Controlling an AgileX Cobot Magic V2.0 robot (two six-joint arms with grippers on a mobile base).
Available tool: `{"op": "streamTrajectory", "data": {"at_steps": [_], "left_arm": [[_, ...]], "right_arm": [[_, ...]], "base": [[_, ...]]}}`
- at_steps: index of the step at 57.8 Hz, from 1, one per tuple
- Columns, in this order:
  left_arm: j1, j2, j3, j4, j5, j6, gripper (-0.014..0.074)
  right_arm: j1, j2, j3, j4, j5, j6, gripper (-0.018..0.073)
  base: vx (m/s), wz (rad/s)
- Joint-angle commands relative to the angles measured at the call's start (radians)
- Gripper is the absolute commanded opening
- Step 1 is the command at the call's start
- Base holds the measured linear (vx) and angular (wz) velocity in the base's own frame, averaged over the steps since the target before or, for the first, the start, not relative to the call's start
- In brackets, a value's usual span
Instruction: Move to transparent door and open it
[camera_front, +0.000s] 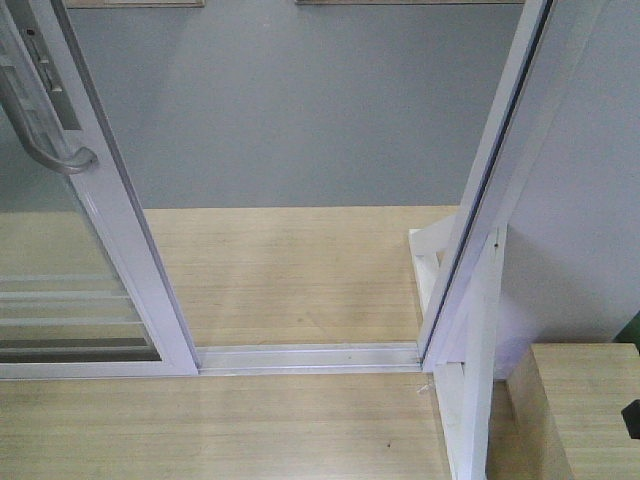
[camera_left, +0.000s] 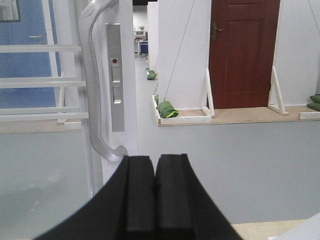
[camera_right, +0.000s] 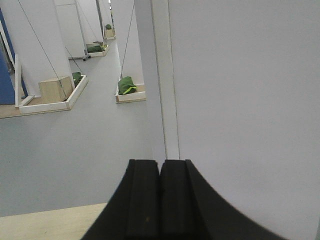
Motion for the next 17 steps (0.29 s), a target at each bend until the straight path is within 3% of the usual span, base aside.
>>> {"op": "streamTrajectory", "data": {"at_steps": [1, 17], "left_arm": [[-0.006, -0.005, 0.015, -0.003, -0.079, -0.002, -0.0006], [-0.006, -0.005, 0.015, -0.003, -0.079, -0.002, -0.0006]], "right_arm": [[-0.005, -0.017, 0.004, -0.001, -0.081, -0.007, -0.0006], [-0.005, -0.017, 0.004, -0.001, -0.081, -0.007, -0.0006]], "base": [[0.0, 0.0], [0.0, 0.0]]}}
